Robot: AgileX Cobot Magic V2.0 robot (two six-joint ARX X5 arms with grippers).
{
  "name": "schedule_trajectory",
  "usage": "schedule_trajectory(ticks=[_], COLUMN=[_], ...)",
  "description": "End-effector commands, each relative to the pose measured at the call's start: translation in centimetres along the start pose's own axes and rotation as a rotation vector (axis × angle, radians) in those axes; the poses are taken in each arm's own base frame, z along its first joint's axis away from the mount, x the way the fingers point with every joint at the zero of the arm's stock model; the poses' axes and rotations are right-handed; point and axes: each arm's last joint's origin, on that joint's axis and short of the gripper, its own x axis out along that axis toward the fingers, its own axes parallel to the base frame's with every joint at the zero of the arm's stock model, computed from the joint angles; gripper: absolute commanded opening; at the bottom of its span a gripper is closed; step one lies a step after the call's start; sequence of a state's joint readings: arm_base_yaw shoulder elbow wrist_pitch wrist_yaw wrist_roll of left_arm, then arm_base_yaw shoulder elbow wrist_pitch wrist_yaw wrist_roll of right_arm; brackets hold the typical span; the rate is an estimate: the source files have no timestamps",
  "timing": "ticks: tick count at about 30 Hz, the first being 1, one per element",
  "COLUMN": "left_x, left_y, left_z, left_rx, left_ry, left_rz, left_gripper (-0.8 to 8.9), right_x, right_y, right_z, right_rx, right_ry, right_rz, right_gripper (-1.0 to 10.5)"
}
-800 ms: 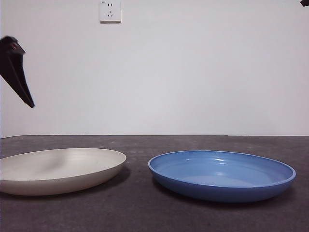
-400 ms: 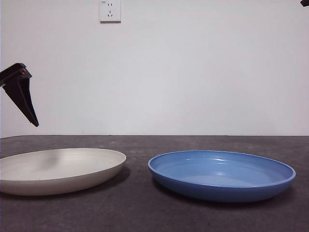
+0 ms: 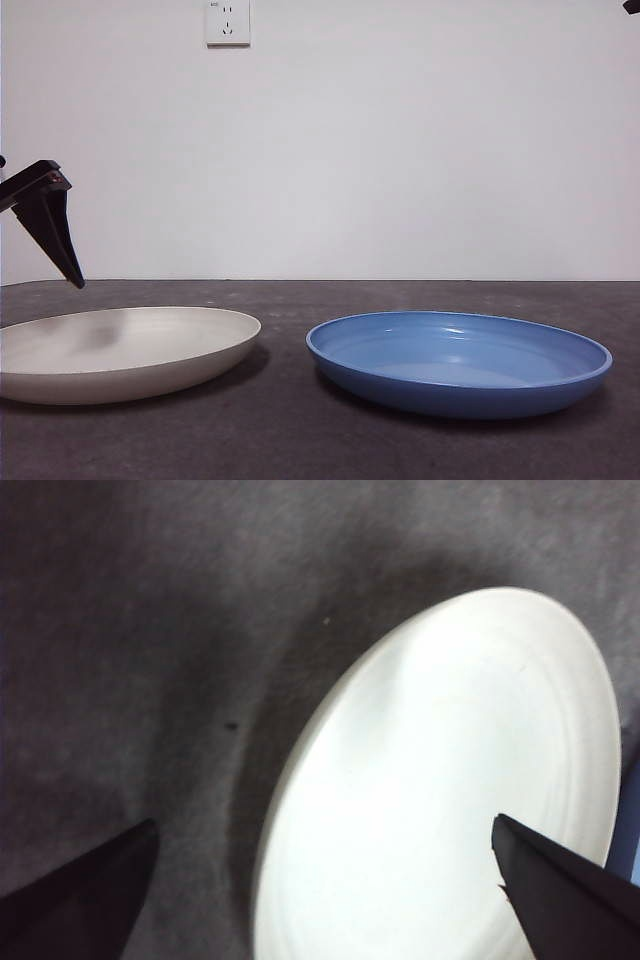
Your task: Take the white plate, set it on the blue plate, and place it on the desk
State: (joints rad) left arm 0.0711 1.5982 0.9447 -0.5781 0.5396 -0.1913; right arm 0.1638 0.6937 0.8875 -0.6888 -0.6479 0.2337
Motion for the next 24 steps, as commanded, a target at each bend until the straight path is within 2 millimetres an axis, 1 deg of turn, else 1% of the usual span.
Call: schedule_trajectory(ticks=[1, 5, 8, 11, 12, 16, 18, 19, 24], left_x=[0.2, 0.7, 1.1, 1.2, 1.2, 1.2, 1.2, 1.2, 1.7], left_y=[0.0, 0.3, 0.5, 0.6, 0.6, 0.6, 0.6, 0.7, 1.1], left_z=[0.5, 0.5, 0.5, 0.6, 0.6, 0.6, 0.6, 0.6, 0.5], left_rx=[0.021, 0.01, 0.004, 0.005, 0.005, 0.006, 0.008, 0.009, -0.005], left_ry=[-0.004, 0.013, 0.025, 0.023, 0.022, 0.022, 0.021, 0.021, 0.04], left_rz=[-0.012, -0.006, -0.004, -0.004, -0.004, -0.003, 0.002, 0.014, 0.054], left_gripper=[4.86, 4.82, 4.32, 4.24, 4.07, 2.47, 1.94, 1.76, 1.76], right_x=[-0.2, -0.2, -0.2, -0.2, -0.2, -0.2, -0.2, -0.2, -0.2], right_y=[0.3, 0.3, 0.3, 0.3, 0.3, 0.3, 0.3, 0.3, 0.3], right_z=[0.4, 0.4, 0.4, 0.4, 0.4, 0.4, 0.4, 0.4, 0.4], right_rx=[-0.027, -0.027, -0.027, -0.027, -0.027, -0.027, -0.027, -0.027, -0.027], right_ry=[-0.014, -0.014, -0.014, -0.014, -0.014, -0.014, -0.014, -0.014, -0.014], right_rz=[0.005, 0.005, 0.005, 0.006, 0.006, 0.006, 0.006, 0.006, 0.006], right_gripper=[6.7, 6.7, 6.7, 6.7, 6.7, 6.7, 6.7, 6.7, 6.7])
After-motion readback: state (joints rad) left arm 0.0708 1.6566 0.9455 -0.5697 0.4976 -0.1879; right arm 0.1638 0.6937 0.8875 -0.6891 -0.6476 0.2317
